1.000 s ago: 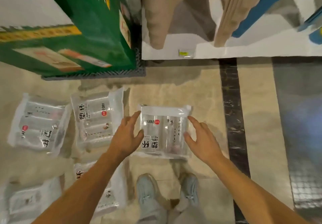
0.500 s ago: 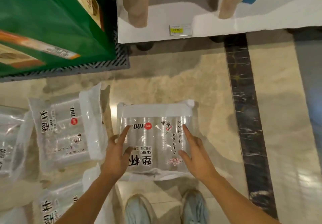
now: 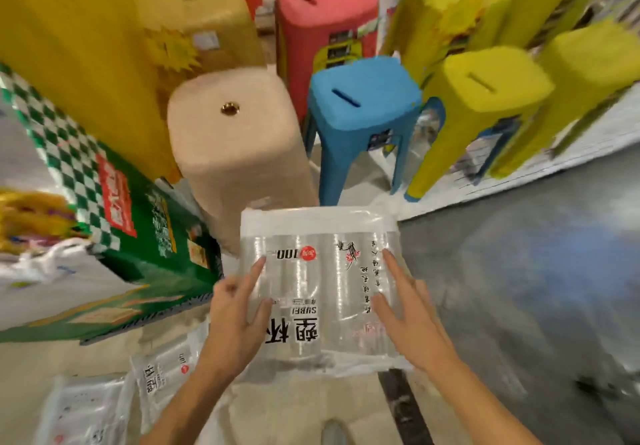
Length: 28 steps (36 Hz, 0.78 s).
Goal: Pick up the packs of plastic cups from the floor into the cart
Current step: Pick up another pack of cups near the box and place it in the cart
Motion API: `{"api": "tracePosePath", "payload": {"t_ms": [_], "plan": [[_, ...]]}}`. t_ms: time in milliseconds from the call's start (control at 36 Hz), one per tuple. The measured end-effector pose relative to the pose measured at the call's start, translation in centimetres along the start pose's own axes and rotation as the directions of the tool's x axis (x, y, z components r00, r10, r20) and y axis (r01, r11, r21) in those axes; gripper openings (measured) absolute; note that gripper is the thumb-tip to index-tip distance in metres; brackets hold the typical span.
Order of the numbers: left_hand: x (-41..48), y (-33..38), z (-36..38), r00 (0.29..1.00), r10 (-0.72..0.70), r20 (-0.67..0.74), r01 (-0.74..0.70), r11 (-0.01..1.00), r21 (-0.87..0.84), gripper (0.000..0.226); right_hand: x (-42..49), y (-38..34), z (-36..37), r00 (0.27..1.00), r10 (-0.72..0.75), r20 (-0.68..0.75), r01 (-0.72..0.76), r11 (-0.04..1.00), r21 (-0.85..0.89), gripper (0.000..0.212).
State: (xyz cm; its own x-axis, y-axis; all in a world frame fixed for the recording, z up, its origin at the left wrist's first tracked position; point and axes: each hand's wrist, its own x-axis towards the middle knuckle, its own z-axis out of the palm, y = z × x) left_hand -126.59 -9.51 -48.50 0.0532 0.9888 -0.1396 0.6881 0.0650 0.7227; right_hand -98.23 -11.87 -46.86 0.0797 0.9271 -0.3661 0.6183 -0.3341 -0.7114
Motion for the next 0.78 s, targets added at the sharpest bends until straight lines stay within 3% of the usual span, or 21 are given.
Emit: {"api": "tracePosePath", "payload": {"t_ms": [139,333,417,556,722,778], "plan": [[1.1,17.1,-8.9,0.983,0.181,-0.018,-0.180,0.981,0.079,0.062,-6.1,-8.5,-13.2,0.983,-0.026,-0.182,0.028,1.000,0.003,0.071],[2.7,33.3,-14.6,0.935,0.353,0.033,-0.354,0.935,0.031,0.057,-13.1,-15.2,-27.5,0.922,-0.070,-0.380,0.060,0.997,-0.040,0.066],[3.7,38.3,-15.0,0.879,0.475,0.040,-0.475,0.880,-0.006,0.057,-16.1,-16.6,-32.1,0.881,-0.038,-0.471,0.031,0.999,-0.022,0.065],[3.6,44.9,-14.2,0.770,0.612,0.182,-0.610,0.789,-0.069,0.061,-21.2,-16.2,-35.9,0.790,0.043,-0.611,-0.040,0.999,0.020,0.062],[2.6,51.8,-10.4,0.604,0.743,0.287,-0.723,0.663,-0.193,0.057,-26.9,-13.1,-38.3,0.647,0.165,-0.745,-0.131,0.986,0.105,0.060],[1.9,53.7,-8.5,0.579,0.735,0.353,-0.708,0.668,-0.229,0.052,-28.6,-11.8,-38.8,0.619,0.228,-0.752,-0.170,0.973,0.155,0.061]]}}
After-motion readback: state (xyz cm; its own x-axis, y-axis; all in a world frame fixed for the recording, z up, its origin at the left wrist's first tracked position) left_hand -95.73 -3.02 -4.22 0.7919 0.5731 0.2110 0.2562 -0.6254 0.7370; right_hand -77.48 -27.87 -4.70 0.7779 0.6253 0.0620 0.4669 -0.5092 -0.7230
